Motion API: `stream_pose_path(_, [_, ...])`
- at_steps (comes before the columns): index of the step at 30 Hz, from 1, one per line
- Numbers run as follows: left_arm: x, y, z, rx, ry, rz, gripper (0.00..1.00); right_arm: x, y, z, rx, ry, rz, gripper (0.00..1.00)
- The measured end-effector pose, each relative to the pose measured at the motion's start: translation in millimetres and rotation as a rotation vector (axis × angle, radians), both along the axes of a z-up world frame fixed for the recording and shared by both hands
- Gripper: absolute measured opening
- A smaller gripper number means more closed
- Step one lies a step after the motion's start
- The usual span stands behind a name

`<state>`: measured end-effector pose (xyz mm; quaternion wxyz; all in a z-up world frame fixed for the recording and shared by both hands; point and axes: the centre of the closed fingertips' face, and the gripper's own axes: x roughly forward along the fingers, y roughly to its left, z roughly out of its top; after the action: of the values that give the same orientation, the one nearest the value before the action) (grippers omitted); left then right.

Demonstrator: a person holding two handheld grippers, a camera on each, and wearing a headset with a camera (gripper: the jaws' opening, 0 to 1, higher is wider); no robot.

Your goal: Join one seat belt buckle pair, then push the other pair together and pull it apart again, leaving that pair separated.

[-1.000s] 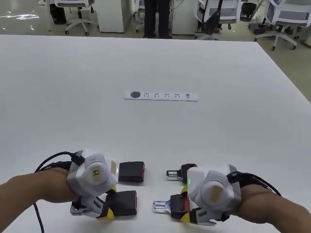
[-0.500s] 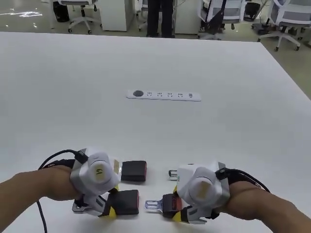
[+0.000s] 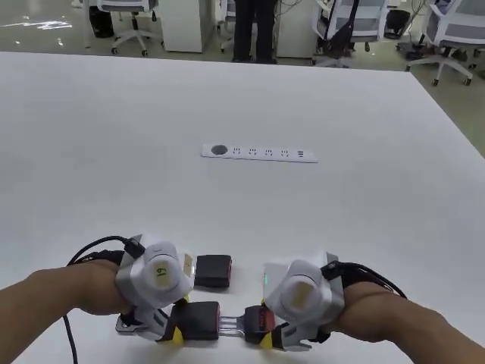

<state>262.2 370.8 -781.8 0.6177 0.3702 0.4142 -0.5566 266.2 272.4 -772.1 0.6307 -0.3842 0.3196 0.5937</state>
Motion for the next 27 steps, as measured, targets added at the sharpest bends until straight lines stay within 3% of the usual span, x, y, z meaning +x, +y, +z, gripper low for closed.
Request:
stream_pose_path(7, [0.0, 0.6, -0.6, -0.002, 0.0, 0.0, 0.33, 1.0, 11.9, 2.8, 0.039, 0.022, -0.027, 0.3])
stream_pose_path(9, [-0.1, 0.6, -0.5, -0.003, 0.0, 0.001, 0.33, 1.0, 11.9, 1.0, 0.029, 0.006, -0.018, 0.3])
stream_pose_path(12, [0.3, 1.0, -1.1, -0.009, 0.0, 0.005, 0.33, 0.2, 12.2, 1.6, 0.051, 0.048, -0.081, 0.3])
stream_pose_path(17, [0.0, 0.3, -1.0, -0.012, -0.001, 0.009, 0.33, 0.9, 13.5, -1.9, 0.058, 0.006, -0.049, 0.29])
stream_pose_path(27, [0.0, 0.2, -0.4, -0.012, -0.005, 0.018, 0.33, -2.4, 15.4, 0.5, 0.077, 0.005, -0.072, 0.28])
